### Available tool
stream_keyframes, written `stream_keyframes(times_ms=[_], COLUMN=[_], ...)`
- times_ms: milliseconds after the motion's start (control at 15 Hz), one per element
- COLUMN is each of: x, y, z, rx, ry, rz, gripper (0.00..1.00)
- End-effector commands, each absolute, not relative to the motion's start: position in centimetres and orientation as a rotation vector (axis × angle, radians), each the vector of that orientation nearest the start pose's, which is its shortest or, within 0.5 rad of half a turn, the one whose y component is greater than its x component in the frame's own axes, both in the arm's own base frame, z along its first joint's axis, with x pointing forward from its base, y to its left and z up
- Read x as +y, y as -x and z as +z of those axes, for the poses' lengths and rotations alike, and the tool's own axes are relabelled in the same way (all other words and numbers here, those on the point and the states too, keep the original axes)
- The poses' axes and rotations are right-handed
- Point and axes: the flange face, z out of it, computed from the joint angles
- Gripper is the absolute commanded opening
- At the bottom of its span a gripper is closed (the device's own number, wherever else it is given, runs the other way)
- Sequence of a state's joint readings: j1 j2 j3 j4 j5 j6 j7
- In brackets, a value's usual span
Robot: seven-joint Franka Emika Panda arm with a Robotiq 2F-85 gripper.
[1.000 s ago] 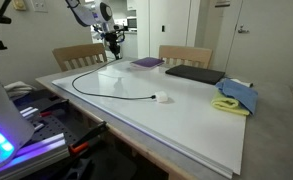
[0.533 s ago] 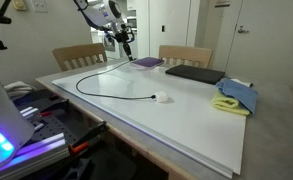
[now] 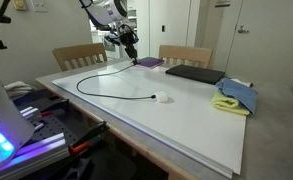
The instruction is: Fold the charging cable
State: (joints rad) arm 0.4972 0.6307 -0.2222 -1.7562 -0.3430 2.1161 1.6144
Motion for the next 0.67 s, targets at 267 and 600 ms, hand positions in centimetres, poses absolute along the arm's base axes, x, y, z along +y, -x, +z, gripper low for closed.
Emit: stream_keyframes(times_ms=[267,600], x=[11.8,11.6], y=[-53.4,-52.3], z=[21.6,21.3], rx=[2.501,2.659], ry=[2.546,2.376], rz=[-0.255,-0.284], gripper=[0.01,0.04])
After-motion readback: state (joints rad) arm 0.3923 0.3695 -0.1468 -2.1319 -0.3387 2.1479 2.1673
